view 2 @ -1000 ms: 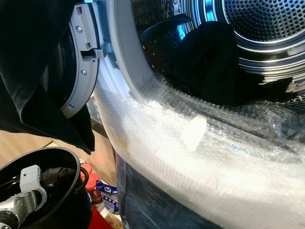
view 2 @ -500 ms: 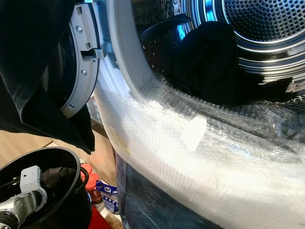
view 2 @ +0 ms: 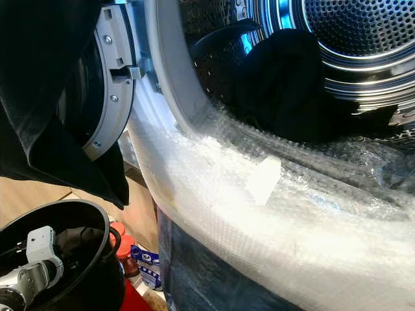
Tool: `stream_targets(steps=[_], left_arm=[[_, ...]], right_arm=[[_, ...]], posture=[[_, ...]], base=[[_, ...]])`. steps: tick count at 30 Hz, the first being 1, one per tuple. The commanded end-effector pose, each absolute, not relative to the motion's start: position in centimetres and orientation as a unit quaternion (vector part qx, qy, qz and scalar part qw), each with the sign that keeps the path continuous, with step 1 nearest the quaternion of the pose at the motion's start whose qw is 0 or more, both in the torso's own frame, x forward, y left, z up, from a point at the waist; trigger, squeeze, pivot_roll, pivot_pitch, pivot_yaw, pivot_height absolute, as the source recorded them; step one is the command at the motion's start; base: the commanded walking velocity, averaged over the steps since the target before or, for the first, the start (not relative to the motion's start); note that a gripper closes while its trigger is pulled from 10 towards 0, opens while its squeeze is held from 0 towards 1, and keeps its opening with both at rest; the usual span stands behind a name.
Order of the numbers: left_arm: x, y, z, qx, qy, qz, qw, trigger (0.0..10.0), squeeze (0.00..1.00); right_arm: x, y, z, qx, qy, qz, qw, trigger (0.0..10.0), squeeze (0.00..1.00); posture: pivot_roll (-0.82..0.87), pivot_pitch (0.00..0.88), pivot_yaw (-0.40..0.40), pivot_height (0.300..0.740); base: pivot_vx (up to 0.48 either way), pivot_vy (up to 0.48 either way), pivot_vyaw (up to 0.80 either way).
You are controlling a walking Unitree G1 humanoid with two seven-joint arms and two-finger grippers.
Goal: Clothes washing
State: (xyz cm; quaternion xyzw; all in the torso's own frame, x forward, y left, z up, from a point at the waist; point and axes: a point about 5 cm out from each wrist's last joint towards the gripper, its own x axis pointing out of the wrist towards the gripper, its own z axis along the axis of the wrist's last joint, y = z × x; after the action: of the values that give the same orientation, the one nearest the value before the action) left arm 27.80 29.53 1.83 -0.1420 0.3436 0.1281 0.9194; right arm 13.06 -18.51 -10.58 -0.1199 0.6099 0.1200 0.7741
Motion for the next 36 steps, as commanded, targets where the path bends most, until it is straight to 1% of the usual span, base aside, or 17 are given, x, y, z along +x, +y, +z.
stream_targets(steps=[1,4,11,14,21,26,28,29,30,31,33,35,36], left_arm=[[27.4,29.4,1.4,-0.149,0.345,0.128,0.918,0.0,0.00],[27.2,29.5,1.3,-0.153,0.341,0.136,0.917,0.0,0.00],[27.8,29.5,1.9,-0.149,0.330,0.139,0.922,0.0,0.00],[27.9,29.5,2.1,-0.155,0.319,0.148,0.923,0.0,0.00],[27.6,30.1,2.1,-0.157,0.311,0.161,0.923,0.0,0.00],[28.4,30.3,3.7,-0.151,0.252,0.157,0.943,0.0,0.00],[28.7,30.0,4.5,-0.148,0.227,0.130,0.954,0.0,0.00],[28.9,29.4,5.3,-0.152,0.205,0.100,0.962,0.0,0.00],[28.9,29.2,5.5,-0.153,0.200,0.089,0.964,0.0,0.00],[28.8,28.6,6.4,-0.148,0.187,0.050,0.970,0.0,0.00],[28.7,28.4,6.7,-0.146,0.182,0.034,0.972,0.0,0.00],[28.2,27.8,8.2,-0.137,0.163,-0.023,0.977,0.0,0.00],[27.6,27.1,9.5,-0.120,0.151,-0.078,0.978,0.0,0.00]], right_arm=[[10.8,-18.8,-11.2,-0.122,0.646,0.119,0.745,10.0,0.00],[10.6,-18.7,-11.3,-0.120,0.646,0.119,0.744,10.0,0.00],[10.9,-18.3,-11.2,-0.119,0.645,0.120,0.746,10.0,0.00],[11.1,-18.1,-11.2,-0.107,0.641,0.110,0.752,10.0,0.00],[10.7,-18.4,-11.3,-0.106,0.640,0.102,0.754,10.0,0.00],[10.2,-18.5,-11.4,-0.112,0.642,0.109,0.750,10.0,0.00],[10.2,-18.7,-11.4,-0.111,0.641,0.104,0.752,10.0,0.00],[10.3,-18.7,-11.4,-0.109,0.640,0.100,0.754,10.0,0.00],[10.3,-18.7,-11.4,-0.109,0.640,0.100,0.754,10.0,0.00],[10.3,-18.6,-11.4,-0.110,0.639,0.103,0.754,10.0,0.00],[10.4,-18.6,-11.4,-0.109,0.639,0.103,0.755,10.0,0.00],[10.5,-18.4,-11.4,-0.107,0.637,0.104,0.757,10.0,0.00],[10.5,-18.3,-11.4,-0.107,0.635,0.106,0.758,10.0,0.00]], posture=[[-0.02,0.000,-0.002,0.740],[-0.02,0.000,0.003,0.740],[0.00,0.000,-0.005,0.740],[0.01,0.000,-0.004,0.740],[0.01,0.000,0.002,0.740],[0.01,0.000,-0.005,0.740],[0.02,0.000,-0.007,0.740],[0.02,0.000,-0.007,0.740],[0.02,0.000,-0.007,0.740],[0.04,0.000,-0.011,0.740],[0.04,0.000,-0.011,0.740],[0.05,0.000,-0.016,0.740],[0.05,0.000,-0.018,0.740]], base=[[0.000,0.000,0.00],[0.000,0.000,0.00],[0.000,0.000,0.00],[0.000,0.000,0.00],[0.000,0.000,0.00],[0.000,0.000,0.00],[0.000,0.000,0.00],[0.000,0.000,0.00],[0.000,0.000,0.00],[0.000,0.000,0.00],[0.000,0.000,0.00],[0.000,0.000,0.00],[0.000,0.000,0.00]])
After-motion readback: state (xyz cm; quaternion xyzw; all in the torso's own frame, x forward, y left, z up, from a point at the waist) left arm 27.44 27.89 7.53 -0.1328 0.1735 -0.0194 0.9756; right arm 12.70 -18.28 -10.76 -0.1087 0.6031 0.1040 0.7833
